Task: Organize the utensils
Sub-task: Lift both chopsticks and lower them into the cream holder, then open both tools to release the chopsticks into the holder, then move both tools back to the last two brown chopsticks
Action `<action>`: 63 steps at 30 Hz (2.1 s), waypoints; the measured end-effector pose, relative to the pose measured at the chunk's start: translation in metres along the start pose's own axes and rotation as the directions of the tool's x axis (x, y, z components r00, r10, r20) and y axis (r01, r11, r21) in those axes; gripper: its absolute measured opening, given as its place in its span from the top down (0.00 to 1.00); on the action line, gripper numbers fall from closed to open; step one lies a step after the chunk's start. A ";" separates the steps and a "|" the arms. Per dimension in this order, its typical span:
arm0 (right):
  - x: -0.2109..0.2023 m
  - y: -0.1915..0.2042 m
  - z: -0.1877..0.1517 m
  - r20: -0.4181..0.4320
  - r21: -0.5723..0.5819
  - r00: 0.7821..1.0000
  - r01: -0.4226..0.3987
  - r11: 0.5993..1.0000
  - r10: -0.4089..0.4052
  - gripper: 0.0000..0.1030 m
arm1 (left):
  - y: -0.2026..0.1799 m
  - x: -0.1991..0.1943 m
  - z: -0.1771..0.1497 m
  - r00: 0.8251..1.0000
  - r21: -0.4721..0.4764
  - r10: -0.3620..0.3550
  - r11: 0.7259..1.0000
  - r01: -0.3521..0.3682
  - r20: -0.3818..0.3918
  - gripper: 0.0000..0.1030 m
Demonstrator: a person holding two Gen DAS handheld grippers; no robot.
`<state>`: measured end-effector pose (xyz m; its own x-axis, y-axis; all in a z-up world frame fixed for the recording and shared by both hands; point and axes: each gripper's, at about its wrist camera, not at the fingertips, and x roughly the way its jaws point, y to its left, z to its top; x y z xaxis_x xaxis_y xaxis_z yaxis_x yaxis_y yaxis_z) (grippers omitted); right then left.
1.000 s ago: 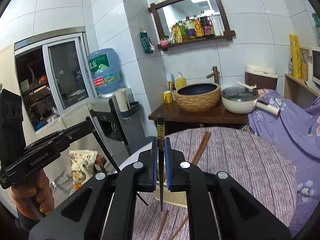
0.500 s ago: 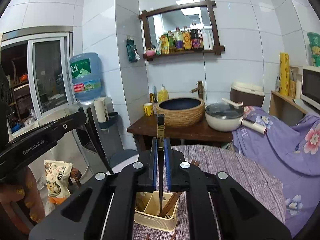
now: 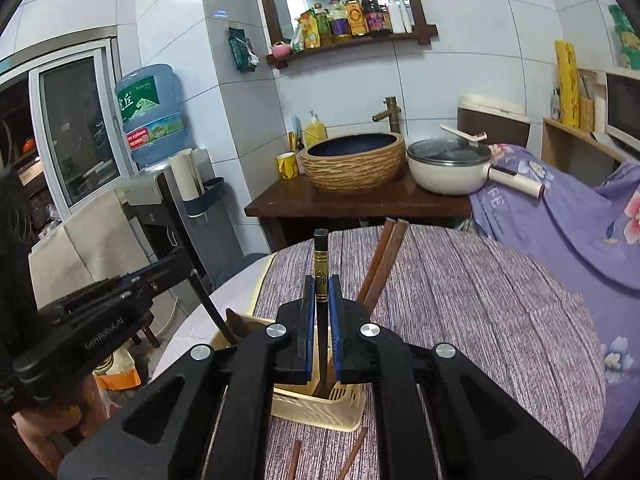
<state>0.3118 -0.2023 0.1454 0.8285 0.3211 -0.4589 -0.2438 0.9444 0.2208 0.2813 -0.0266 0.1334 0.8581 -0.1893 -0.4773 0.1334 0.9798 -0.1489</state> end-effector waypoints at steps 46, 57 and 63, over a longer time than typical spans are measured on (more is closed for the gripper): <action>0.076 -0.013 -0.191 -0.441 -0.026 0.886 0.147 0.989 -0.143 0.77 | 0.020 0.009 -0.186 0.957 0.047 0.139 0.990 -0.131 -0.255 0.18; 0.087 -0.017 -0.190 -0.447 -0.006 0.880 0.175 0.984 -0.159 0.90 | -0.005 0.019 -0.201 0.948 0.093 0.100 0.993 -0.075 -0.301 0.23; 0.086 -0.025 -0.190 -0.450 0.050 0.886 0.147 0.988 -0.109 0.90 | -0.016 0.026 -0.204 0.942 0.089 0.067 0.995 -0.040 -0.328 0.27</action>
<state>0.2936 -0.1852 -0.0631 0.5340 0.2138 -0.8180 -0.0940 0.9765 0.1939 0.2004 -0.0597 -0.0528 0.6545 -0.1339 -0.7442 0.1429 0.9884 -0.0522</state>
